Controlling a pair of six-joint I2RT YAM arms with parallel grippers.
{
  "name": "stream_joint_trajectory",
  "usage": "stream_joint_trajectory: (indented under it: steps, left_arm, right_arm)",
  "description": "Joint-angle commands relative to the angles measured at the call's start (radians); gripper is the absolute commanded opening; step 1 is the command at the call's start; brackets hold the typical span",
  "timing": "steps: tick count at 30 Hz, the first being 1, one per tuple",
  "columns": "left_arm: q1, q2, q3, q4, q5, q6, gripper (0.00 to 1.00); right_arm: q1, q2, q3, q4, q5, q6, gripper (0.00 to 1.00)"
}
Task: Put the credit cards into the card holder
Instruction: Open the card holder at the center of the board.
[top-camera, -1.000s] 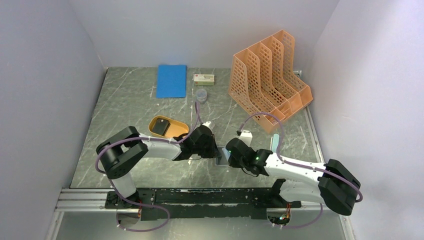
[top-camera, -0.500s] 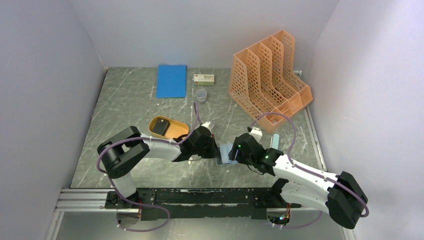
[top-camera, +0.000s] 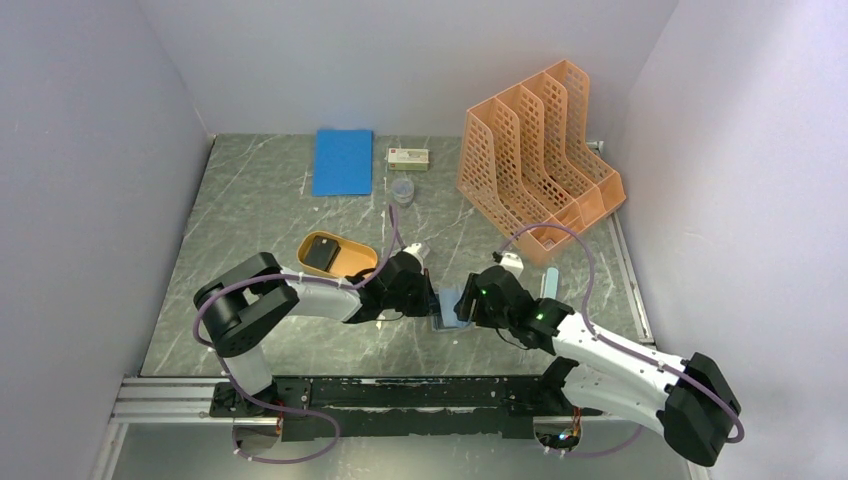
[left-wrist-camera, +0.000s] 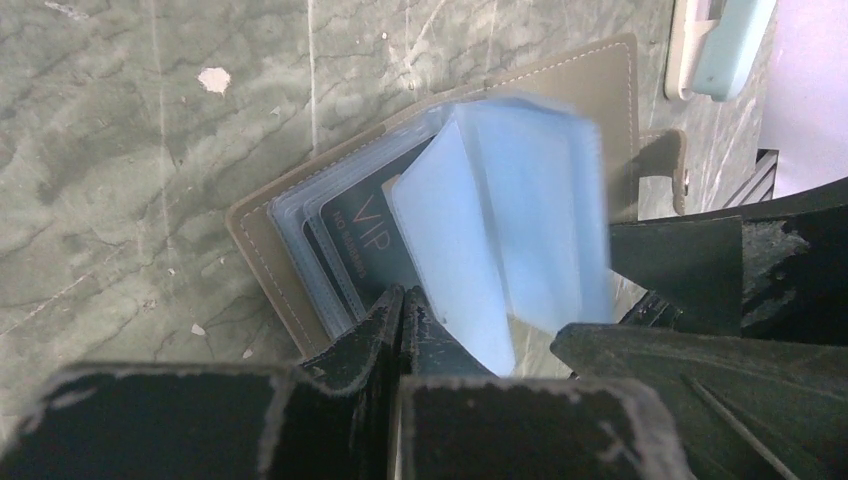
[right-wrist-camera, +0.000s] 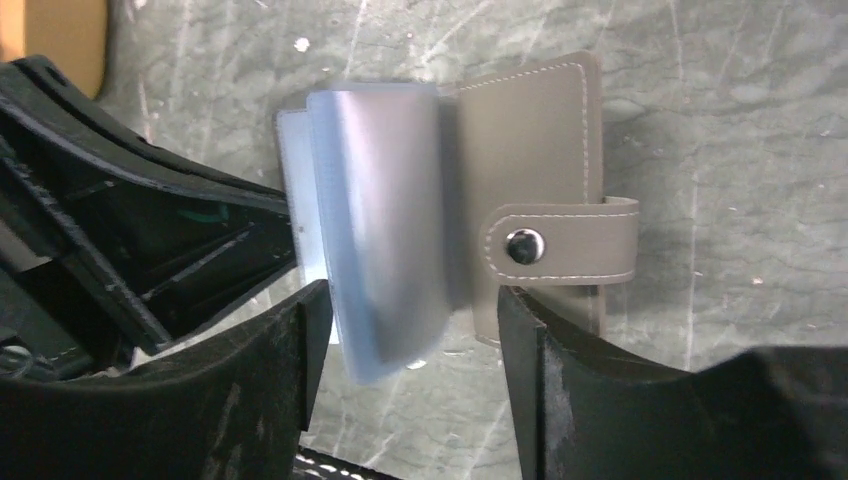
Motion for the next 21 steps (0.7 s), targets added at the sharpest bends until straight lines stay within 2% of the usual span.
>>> stream_joint_trajectory:
  steps: [1,6,8,10,16,21]
  left_arm:
    - [0.001,0.011,0.011,-0.112,0.007,0.05,0.05]
    - [0.002,0.008,0.016,-0.104,0.013,0.045,0.05]
    - [0.002,0.01,0.021,-0.102,0.013,0.047,0.05]
    - [0.002,0.014,0.026,-0.109,0.011,0.05,0.05]
    - [0.002,0.036,0.029,-0.122,0.0,0.051,0.05]
    - [0.002,0.049,0.022,-0.115,0.005,0.043,0.05]
  right_arm:
    - [-0.007,0.011,0.018,-0.073,0.046,0.017,0.59]
    - [-0.007,0.046,0.055,-0.156,0.115,0.047,0.35]
    - [-0.007,0.044,0.075,-0.19,0.148,0.056,0.32]
    - [-0.007,0.043,0.097,-0.224,0.182,0.059,0.32]
    - [-0.008,0.025,0.186,-0.312,0.243,0.05,0.44]
    - [-0.007,0.006,0.283,-0.341,0.238,-0.001,0.45]
